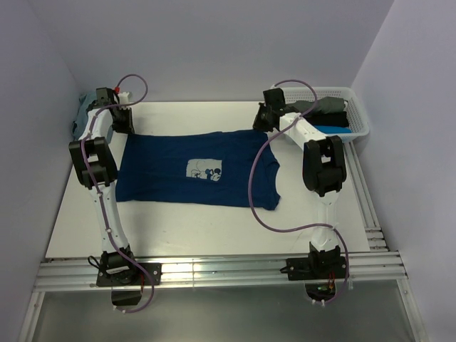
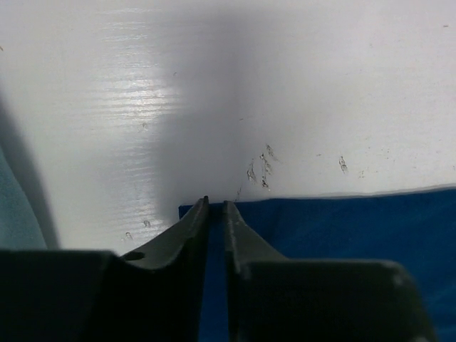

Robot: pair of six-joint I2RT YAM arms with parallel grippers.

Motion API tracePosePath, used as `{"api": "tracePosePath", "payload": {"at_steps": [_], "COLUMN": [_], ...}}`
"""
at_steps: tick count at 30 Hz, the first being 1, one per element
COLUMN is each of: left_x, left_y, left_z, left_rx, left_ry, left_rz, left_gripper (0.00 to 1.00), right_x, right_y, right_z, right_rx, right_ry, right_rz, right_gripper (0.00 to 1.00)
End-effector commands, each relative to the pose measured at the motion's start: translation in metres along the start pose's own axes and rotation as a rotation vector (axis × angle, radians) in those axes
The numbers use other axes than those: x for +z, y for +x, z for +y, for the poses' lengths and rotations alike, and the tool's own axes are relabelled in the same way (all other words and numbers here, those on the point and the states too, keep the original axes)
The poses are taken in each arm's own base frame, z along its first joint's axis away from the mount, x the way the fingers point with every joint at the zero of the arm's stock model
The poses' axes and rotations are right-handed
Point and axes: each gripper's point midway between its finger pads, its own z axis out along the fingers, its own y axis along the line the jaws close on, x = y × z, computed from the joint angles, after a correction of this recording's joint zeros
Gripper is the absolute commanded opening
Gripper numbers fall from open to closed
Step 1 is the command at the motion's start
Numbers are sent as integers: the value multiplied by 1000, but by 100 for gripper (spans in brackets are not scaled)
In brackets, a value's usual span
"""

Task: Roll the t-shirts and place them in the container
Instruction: Fold the tshirt

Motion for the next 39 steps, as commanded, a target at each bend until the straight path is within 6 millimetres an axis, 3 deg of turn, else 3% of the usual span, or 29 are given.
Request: {"api": "tracePosePath", "payload": {"at_steps": [1, 5, 8, 9, 12, 14, 17, 28, 34, 39], "left_x": [-3, -10, -19, -20, -26, -30, -31, -37, -23, -10], "left_y": [-2, -7, -15, -15, -20, -22, -21, -20, -10, 1], "left_z": [-2, -2, -1, -1, 4, 8, 10, 14, 9, 2], "left_rx": [16, 29, 37, 41, 46, 50, 48, 30, 18, 4], "left_ry": [4, -7, -17, -22, -54, -87, -99, -103, -53, 1], "left_rz": [-2, -15, -42, -41, -59, -70, -81, -82, -37, 3], "left_gripper": [17, 2, 0, 3, 34, 45, 52, 57, 57, 44], "right_x": [-20, -21, -23, -24, -25, -24, -24, -22, -20, -21], "right_y": [-25, -21, -21, -21, -22, -20, -19, -16, -15, -15], "right_z": [20, 19, 21, 21, 22, 23, 22, 21, 20, 20], "right_rx": [-4, -2, -4, -5, -6, -8, -9, -11, -9, -11], "right_ry": [-52, -54, -57, -58, -58, -58, -57, -49, -47, -48], "right_rz": [-88, -88, -92, -93, -95, -91, -88, -84, -80, -83], "right_gripper": [0, 0, 0, 0, 0, 0, 0, 0, 0, 0]}}
